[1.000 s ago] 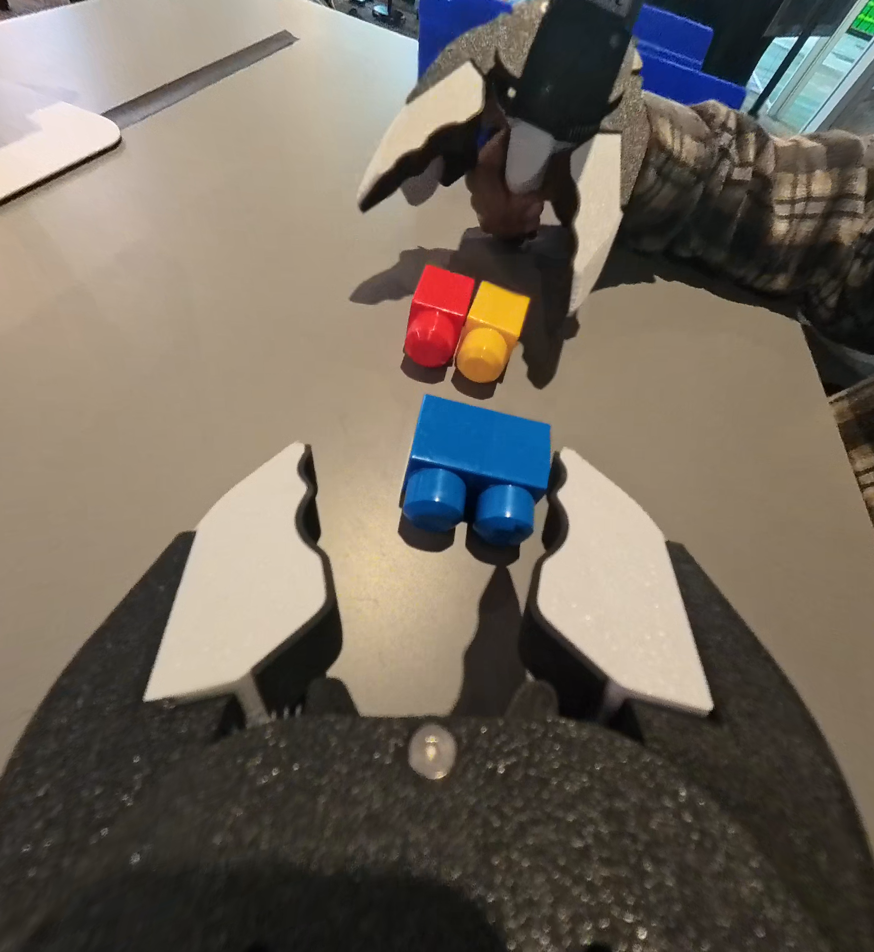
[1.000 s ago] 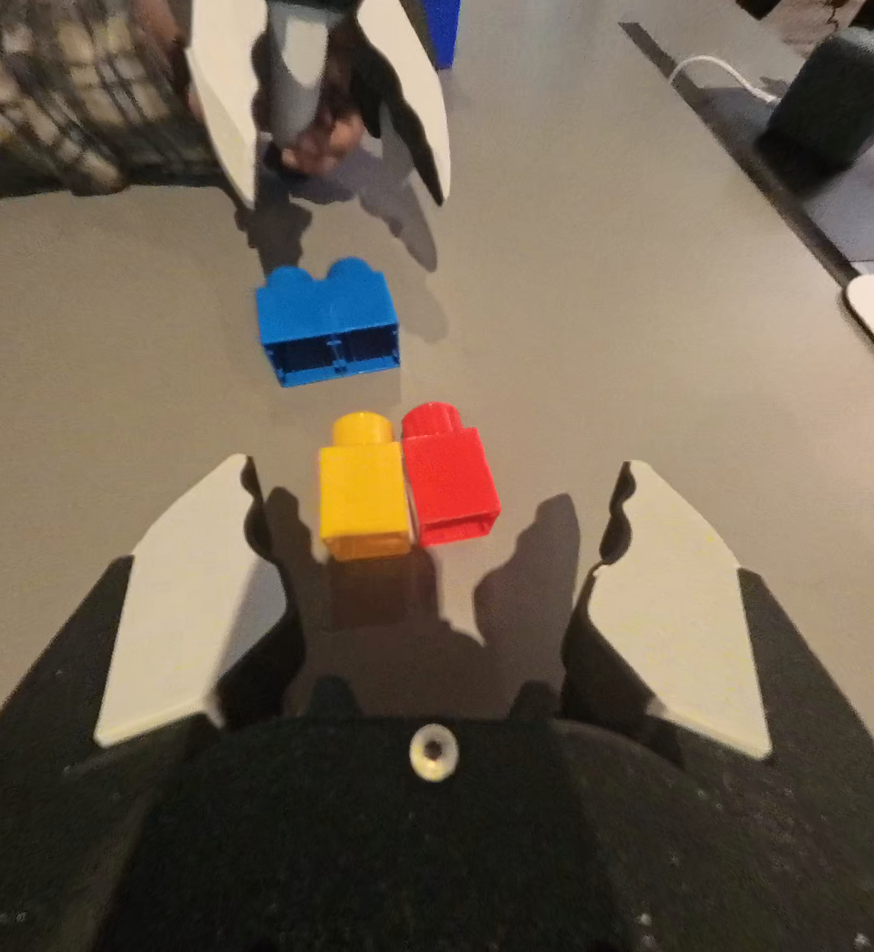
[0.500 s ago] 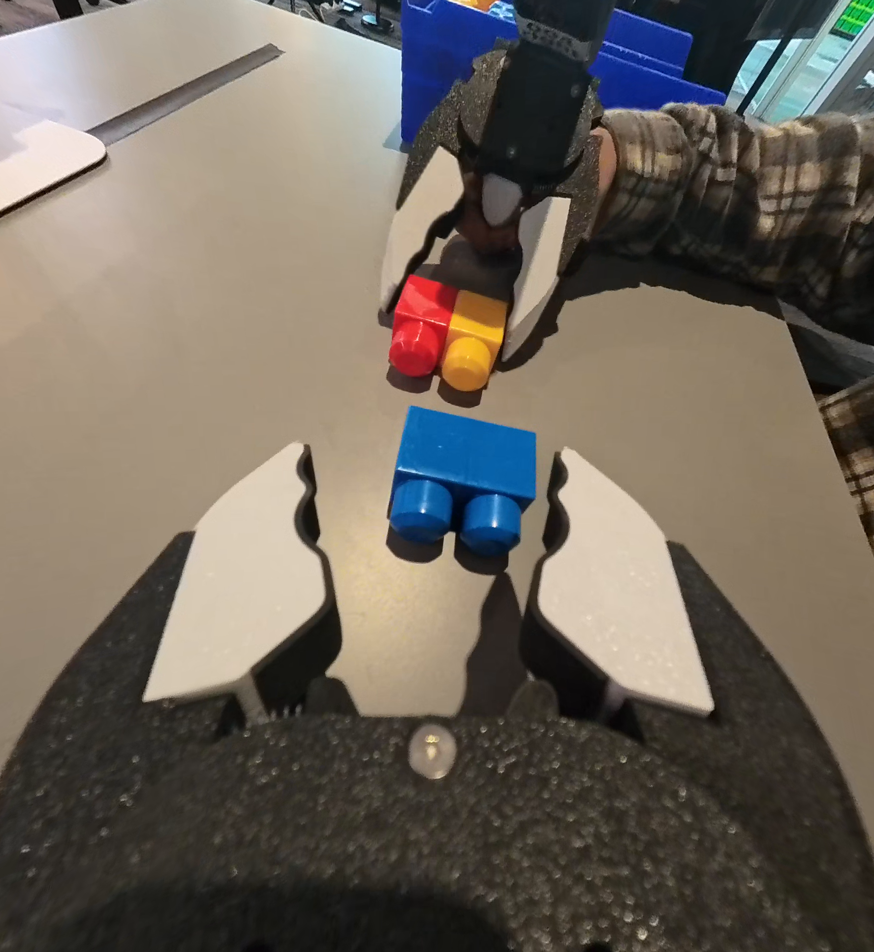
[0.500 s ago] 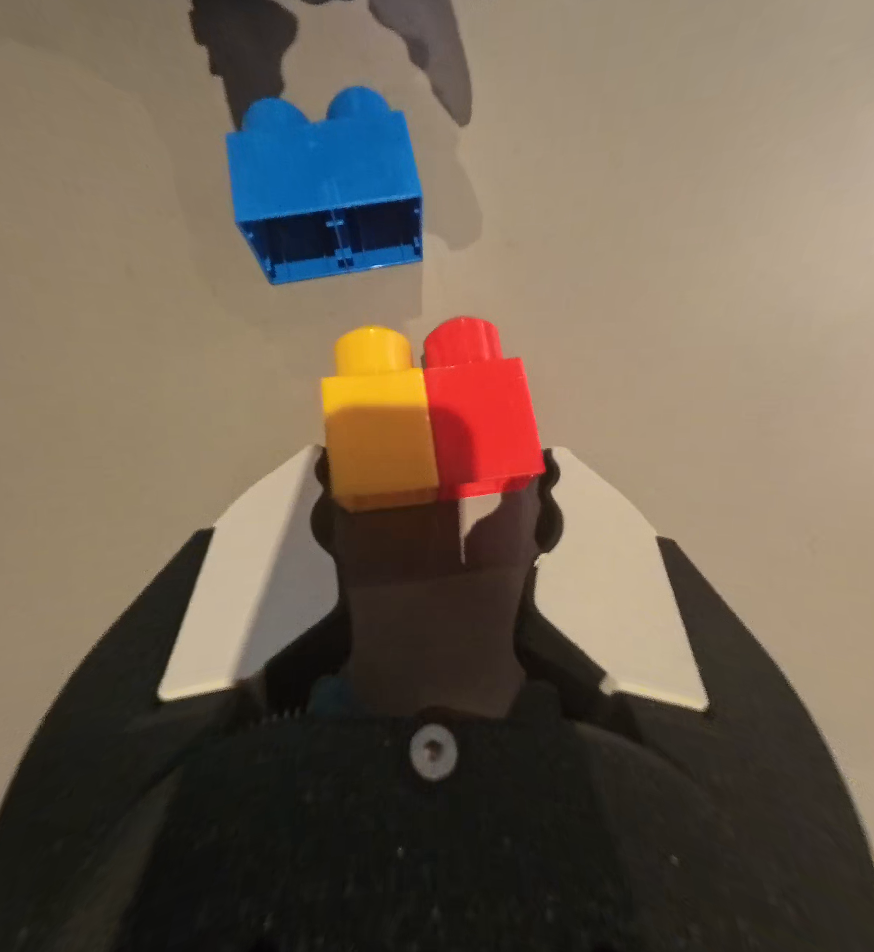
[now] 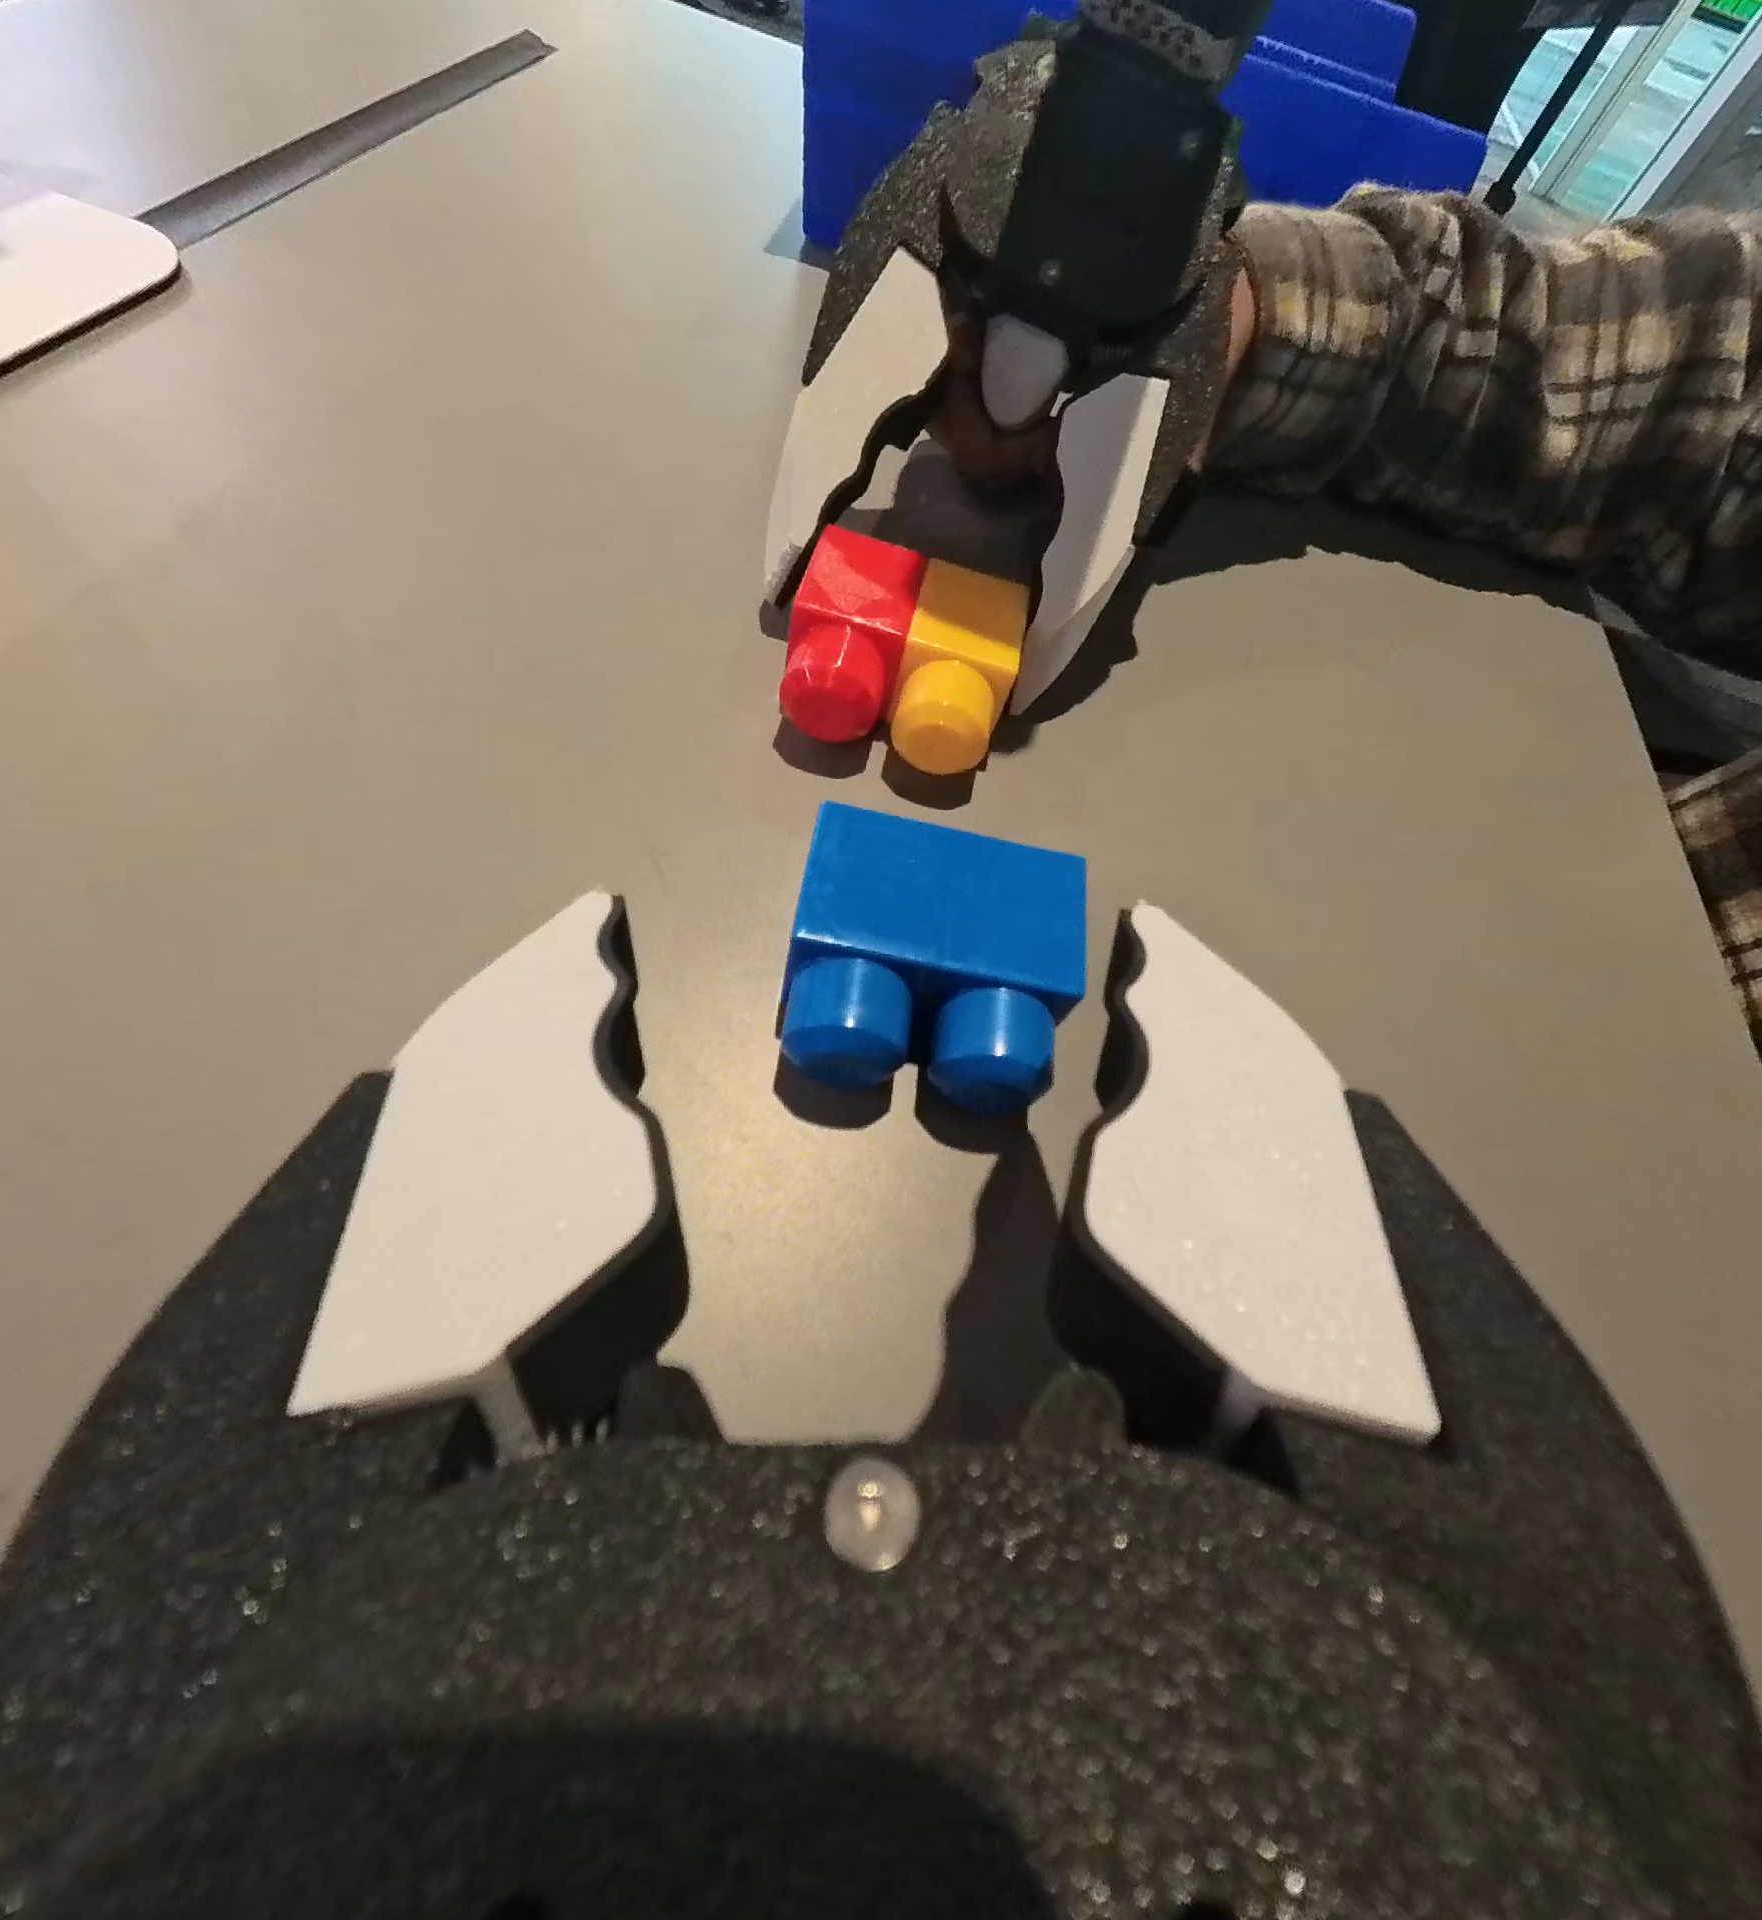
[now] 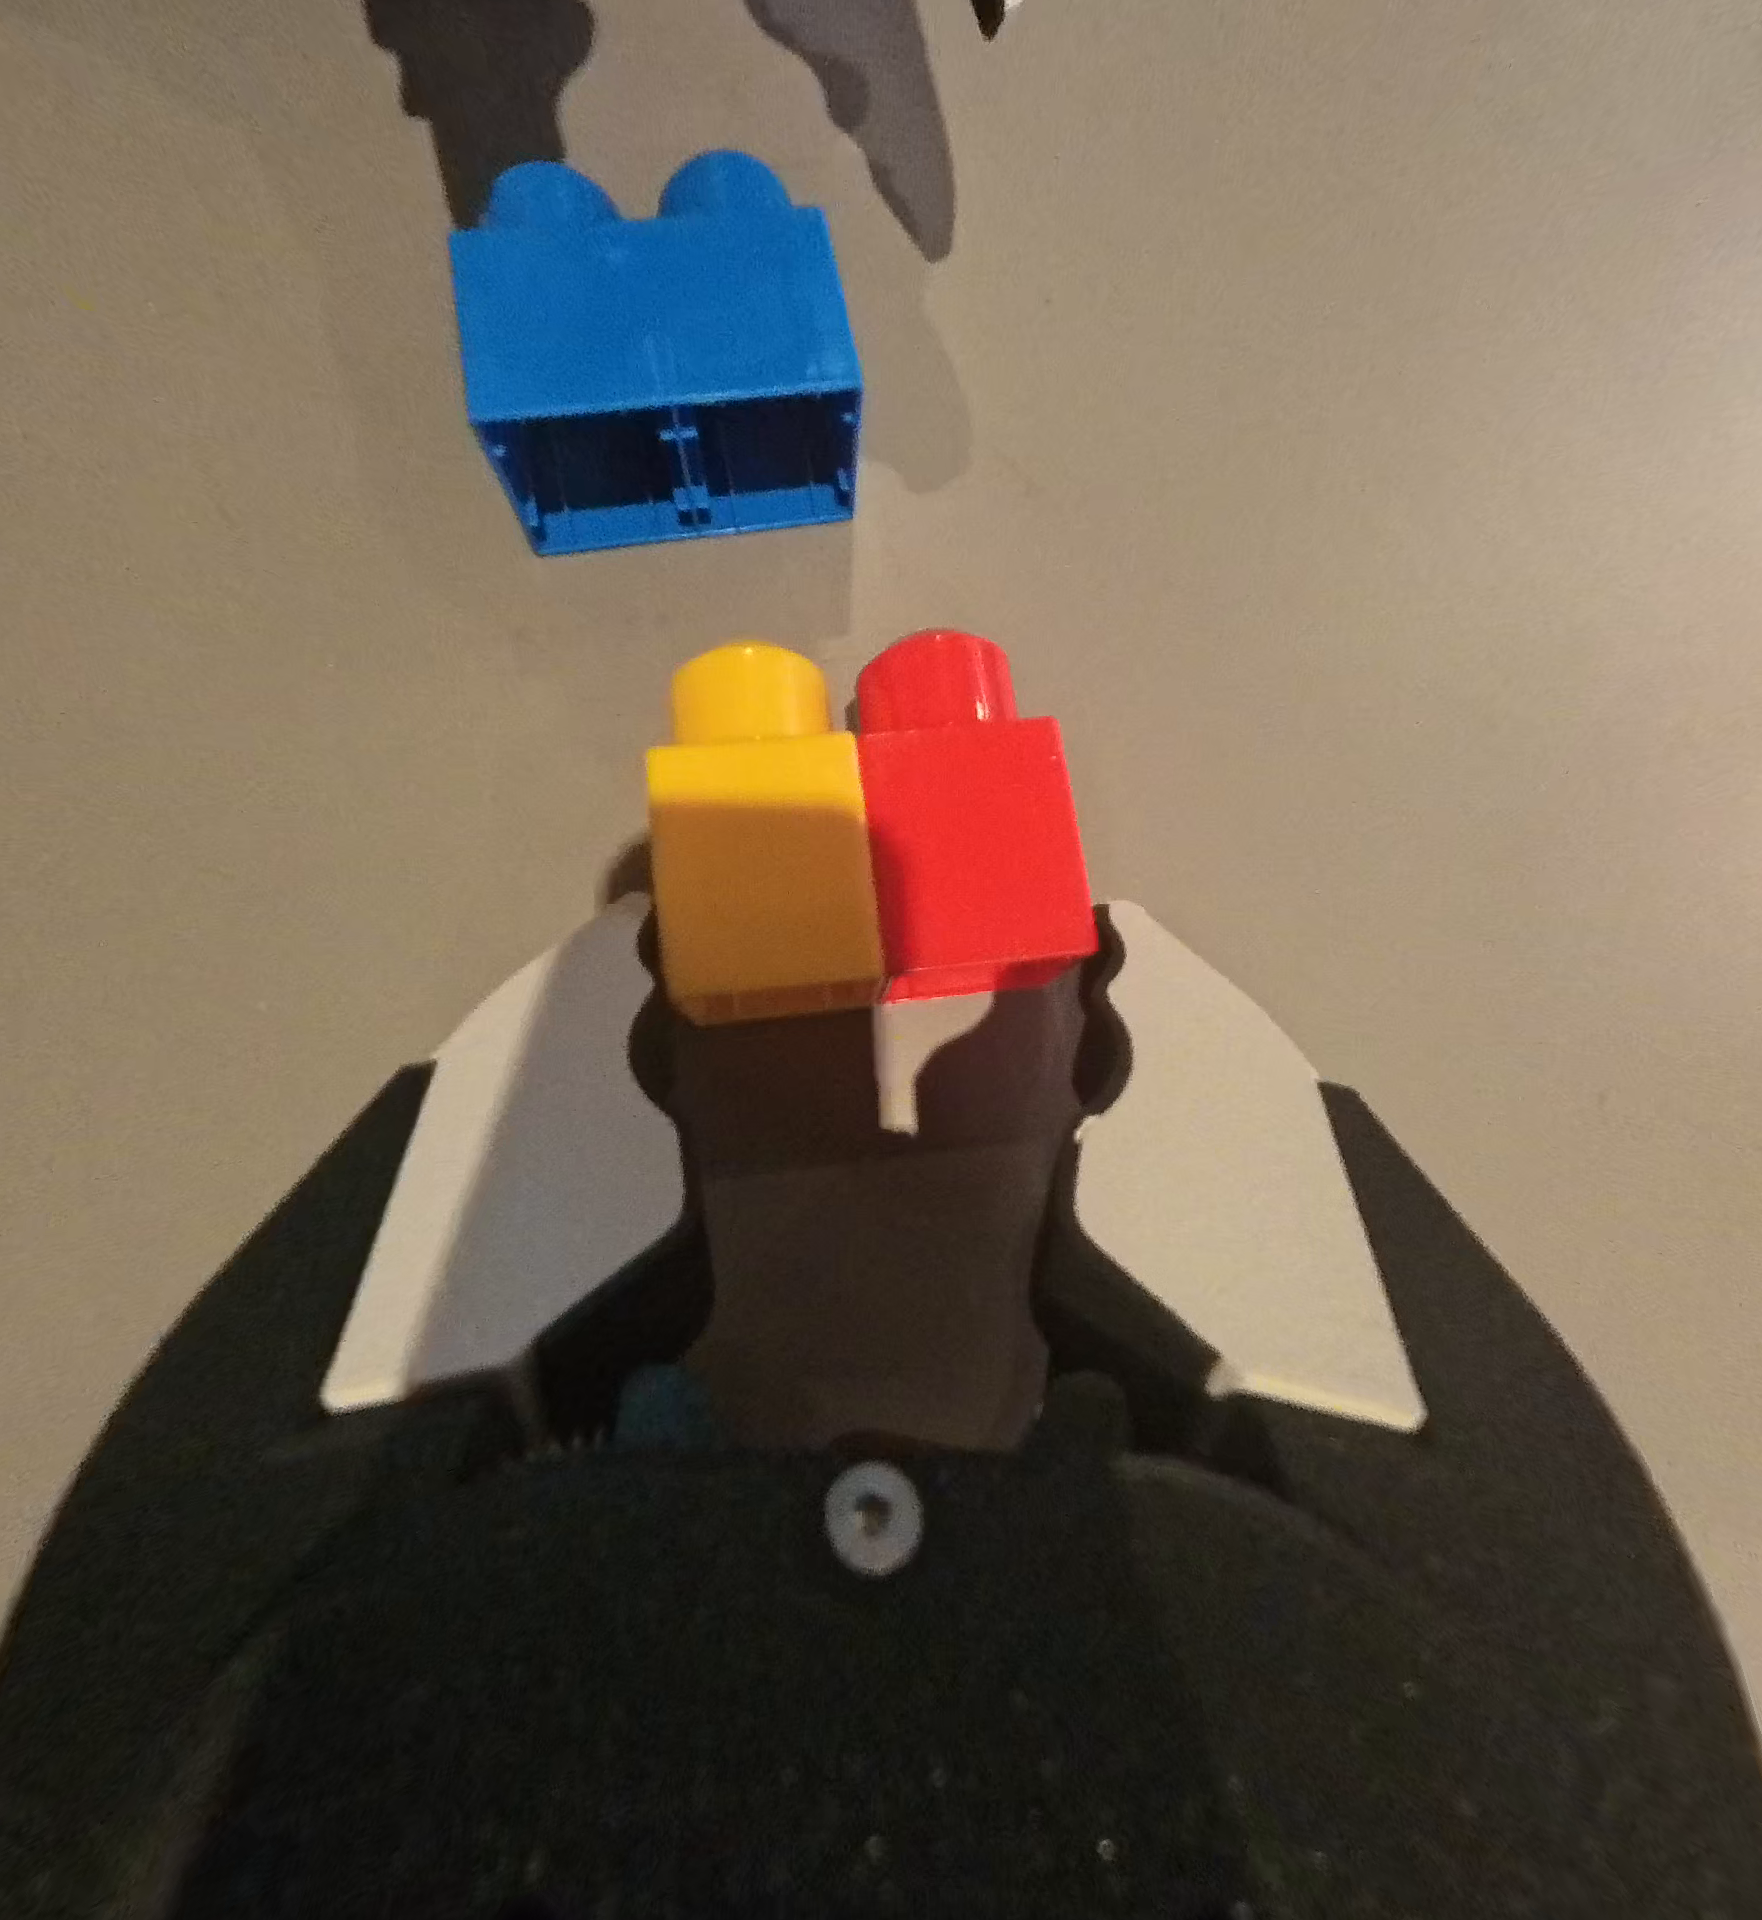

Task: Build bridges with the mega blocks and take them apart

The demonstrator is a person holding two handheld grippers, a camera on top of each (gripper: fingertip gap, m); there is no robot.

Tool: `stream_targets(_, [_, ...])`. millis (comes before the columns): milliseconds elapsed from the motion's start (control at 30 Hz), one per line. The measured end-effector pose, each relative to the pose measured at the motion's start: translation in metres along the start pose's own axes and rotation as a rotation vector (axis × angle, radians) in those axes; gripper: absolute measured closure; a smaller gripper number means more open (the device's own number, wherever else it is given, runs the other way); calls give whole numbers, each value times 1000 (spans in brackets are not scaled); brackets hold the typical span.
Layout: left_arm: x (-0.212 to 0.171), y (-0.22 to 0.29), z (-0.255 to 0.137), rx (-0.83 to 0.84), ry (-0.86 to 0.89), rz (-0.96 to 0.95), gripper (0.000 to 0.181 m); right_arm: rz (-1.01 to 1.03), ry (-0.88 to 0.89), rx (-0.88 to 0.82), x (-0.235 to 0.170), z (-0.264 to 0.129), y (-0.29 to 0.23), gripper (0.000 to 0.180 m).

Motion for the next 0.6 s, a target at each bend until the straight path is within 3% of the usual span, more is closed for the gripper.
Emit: stream_targets(600, [-9, 8, 1, -41, -100, 24, 89, -23, 95, -26, 12, -23, -5, 104])
Point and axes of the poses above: each gripper's, where its closed fingertips meet, z out along the fingers, x out of its top, y = z × x across the jaws, the point moved 4 cm from there along -z, back along the fingers, and after that the axes turned 9 degrees about z, right-handed, at the moved point
